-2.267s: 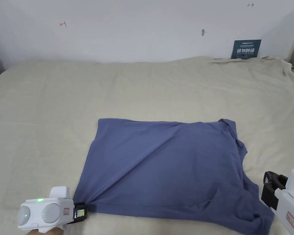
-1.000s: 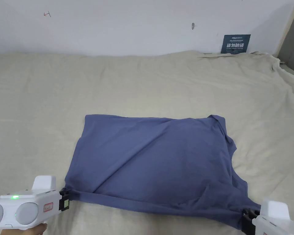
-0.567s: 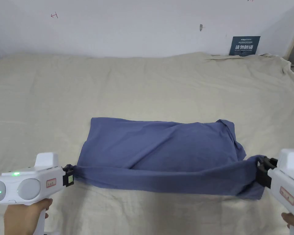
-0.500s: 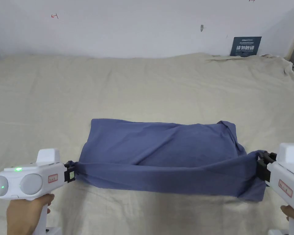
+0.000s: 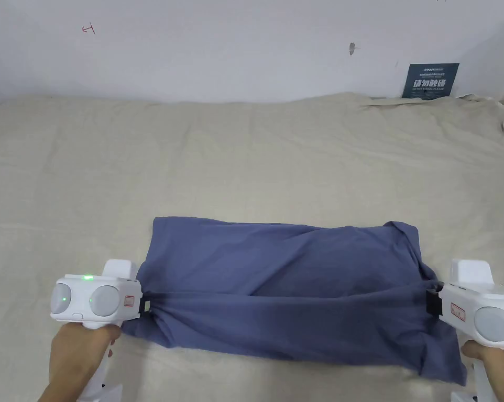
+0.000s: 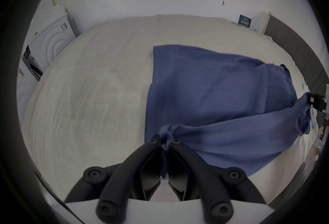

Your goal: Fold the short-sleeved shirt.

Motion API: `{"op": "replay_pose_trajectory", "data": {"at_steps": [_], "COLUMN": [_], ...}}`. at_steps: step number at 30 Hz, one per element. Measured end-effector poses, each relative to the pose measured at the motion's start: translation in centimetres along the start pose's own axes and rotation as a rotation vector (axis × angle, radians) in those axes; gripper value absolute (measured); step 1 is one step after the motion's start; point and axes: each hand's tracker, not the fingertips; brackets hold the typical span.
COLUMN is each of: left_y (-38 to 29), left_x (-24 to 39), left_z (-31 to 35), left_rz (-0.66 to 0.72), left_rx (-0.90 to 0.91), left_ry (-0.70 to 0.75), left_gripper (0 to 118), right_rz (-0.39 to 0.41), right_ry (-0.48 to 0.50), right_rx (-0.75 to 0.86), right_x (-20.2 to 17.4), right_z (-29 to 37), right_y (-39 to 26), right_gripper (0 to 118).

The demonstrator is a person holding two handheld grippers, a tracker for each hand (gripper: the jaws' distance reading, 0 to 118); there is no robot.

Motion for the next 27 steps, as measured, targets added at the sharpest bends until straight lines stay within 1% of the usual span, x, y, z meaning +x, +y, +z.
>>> {"op": "replay_pose_trajectory", "data": {"at_steps": [4,7,9,10,11,12,13,14,15,16,22,27], "left_y": [-0.6,-0.6,-0.2,0.0,0.3,0.5,0.6,0.8,0.9,1.0,1.0,-0.8], "left_x": [0.7,1.2,1.2,1.2,1.2,1.1,1.1,1.0,0.9,0.9,0.9,0.6], "left_z": [-1.4,-1.1,-0.9,-0.6,-0.1,0.2,0.5,0.9,1.4,2.3,8.1,12.5], "left_rz": [-0.037,-0.066,-0.07,-0.066,-0.057,-0.052,-0.043,-0.039,-0.039,-0.039,-0.024,0.053], "left_rx": [-0.039,-0.032,-0.043,-0.048,-0.05,-0.048,-0.041,-0.033,-0.023,0.016,0.182,0.299], "left_ry": [0.033,0.052,0.045,0.041,0.04,0.04,0.043,0.048,0.049,0.045,0.0,-0.059], "left_gripper": [4,4,8,17,35,56,78,104,114,116,116,116], "right_rz": [-0.043,-0.042,-0.04,-0.044,-0.051,-0.053,-0.056,-0.058,-0.057,-0.055,-0.054,-0.048], "right_ry": [-0.001,-0.002,-0.007,-0.008,-0.001,0.003,0.016,0.02,0.023,0.028,0.057,0.06], "right_rx": [-0.058,-0.079,-0.085,-0.083,-0.07,-0.044,-0.022,-0.009,0.004,0.034,0.235,0.316], "right_x": [-0.2,-0.2,-0.1,-0.2,-0.2,-0.3,0.4,0.4,0.4,0.3,0.0,-0.5], "right_z": [-1.5,-2.2,-1.9,-1.5,-0.8,-0.1,0.0,0.9,1.5,2.8,10.2,15.6], "right_y": [-0.4,-0.8,-0.8,-0.7,-0.6,-0.4,-0.1,0.3,0.6,1.0,1.8,0.3], "right_gripper": [1,1,1,3,11,22,42,71,86,92,92,92]}}
